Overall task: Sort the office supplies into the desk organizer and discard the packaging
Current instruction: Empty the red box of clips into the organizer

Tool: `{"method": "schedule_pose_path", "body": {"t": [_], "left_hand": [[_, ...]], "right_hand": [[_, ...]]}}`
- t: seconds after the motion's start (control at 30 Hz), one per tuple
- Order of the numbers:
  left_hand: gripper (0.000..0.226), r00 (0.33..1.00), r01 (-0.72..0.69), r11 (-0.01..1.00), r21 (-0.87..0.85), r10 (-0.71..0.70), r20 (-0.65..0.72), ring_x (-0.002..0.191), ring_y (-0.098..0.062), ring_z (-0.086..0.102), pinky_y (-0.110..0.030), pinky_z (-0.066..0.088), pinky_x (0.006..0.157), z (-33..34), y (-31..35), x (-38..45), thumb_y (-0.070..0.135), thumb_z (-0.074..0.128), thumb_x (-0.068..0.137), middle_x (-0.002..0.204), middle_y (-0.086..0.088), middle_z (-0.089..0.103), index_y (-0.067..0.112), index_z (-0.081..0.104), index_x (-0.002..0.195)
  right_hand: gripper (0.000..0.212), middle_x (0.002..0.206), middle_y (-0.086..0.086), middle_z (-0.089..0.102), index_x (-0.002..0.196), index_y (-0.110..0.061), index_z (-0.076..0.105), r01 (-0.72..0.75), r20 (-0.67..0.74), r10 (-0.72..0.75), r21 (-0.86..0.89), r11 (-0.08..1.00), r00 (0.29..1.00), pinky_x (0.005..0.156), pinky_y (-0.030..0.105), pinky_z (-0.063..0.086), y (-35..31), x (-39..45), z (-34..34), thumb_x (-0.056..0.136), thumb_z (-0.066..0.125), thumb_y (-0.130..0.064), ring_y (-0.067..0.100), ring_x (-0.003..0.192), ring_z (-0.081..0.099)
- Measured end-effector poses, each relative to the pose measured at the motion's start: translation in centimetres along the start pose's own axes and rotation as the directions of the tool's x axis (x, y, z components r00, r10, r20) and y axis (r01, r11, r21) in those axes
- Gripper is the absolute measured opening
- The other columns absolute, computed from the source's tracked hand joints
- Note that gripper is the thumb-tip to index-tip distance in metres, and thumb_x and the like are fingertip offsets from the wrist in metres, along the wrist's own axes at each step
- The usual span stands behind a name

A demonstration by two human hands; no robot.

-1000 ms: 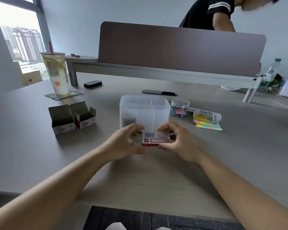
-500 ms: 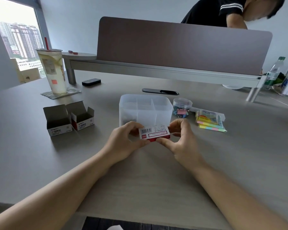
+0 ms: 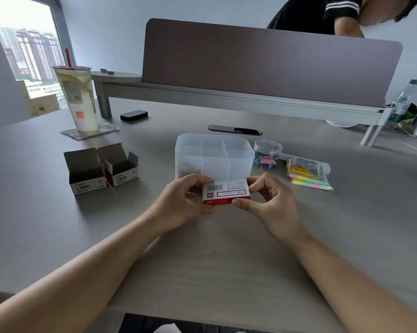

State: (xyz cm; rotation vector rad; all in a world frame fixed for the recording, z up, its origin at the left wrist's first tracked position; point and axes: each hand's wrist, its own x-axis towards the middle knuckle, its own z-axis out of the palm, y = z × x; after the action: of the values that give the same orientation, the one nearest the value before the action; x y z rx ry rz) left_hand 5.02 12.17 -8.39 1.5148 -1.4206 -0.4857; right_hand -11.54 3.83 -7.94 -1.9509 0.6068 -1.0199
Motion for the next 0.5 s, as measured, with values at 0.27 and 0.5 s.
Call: {"method": "schedule_pose_path", "body": {"t": [0.27, 0.5], "left_hand": [[0.046, 1.0, 0.024, 0.995, -0.095, -0.022, 0.021, 0.084, -0.005, 0.061, -0.012, 0.051, 0.08, -0.57, -0.03, -0.07, 0.0, 0.073, 0.062, 0.091, 0.011, 0.061, 0.021, 0.055, 0.098], [0.046, 1.0, -0.016, 1.0, 0.004, 0.016, 0.013, 0.093, -0.013, 0.064, -0.023, 0.053, 0.087, -0.27, -0.35, -0.26, 0.007, 0.076, 0.062, 0.097, 0.002, 0.063, 0.018, 0.057, 0.103]], "right_hand": [[0.026, 0.084, -0.01, 0.061, 0.069, -0.006, 0.051, -0.022, 0.015, 0.021, 0.069, 0.997, 1.0, 0.071, 0.006, 0.049, 0.09, 0.21, -0.07, 0.062, 0.073, 0.005, -0.012, 0.076, 0.062], [0.054, 0.094, -0.014, 0.05, 0.112, -0.029, 0.043, 0.012, 0.216, 0.052, -0.284, 0.959, 0.975, 0.075, -0.005, 0.037, 0.13, 0.13, 0.18, 0.069, 0.074, -0.017, -0.002, 0.089, 0.05]]}}
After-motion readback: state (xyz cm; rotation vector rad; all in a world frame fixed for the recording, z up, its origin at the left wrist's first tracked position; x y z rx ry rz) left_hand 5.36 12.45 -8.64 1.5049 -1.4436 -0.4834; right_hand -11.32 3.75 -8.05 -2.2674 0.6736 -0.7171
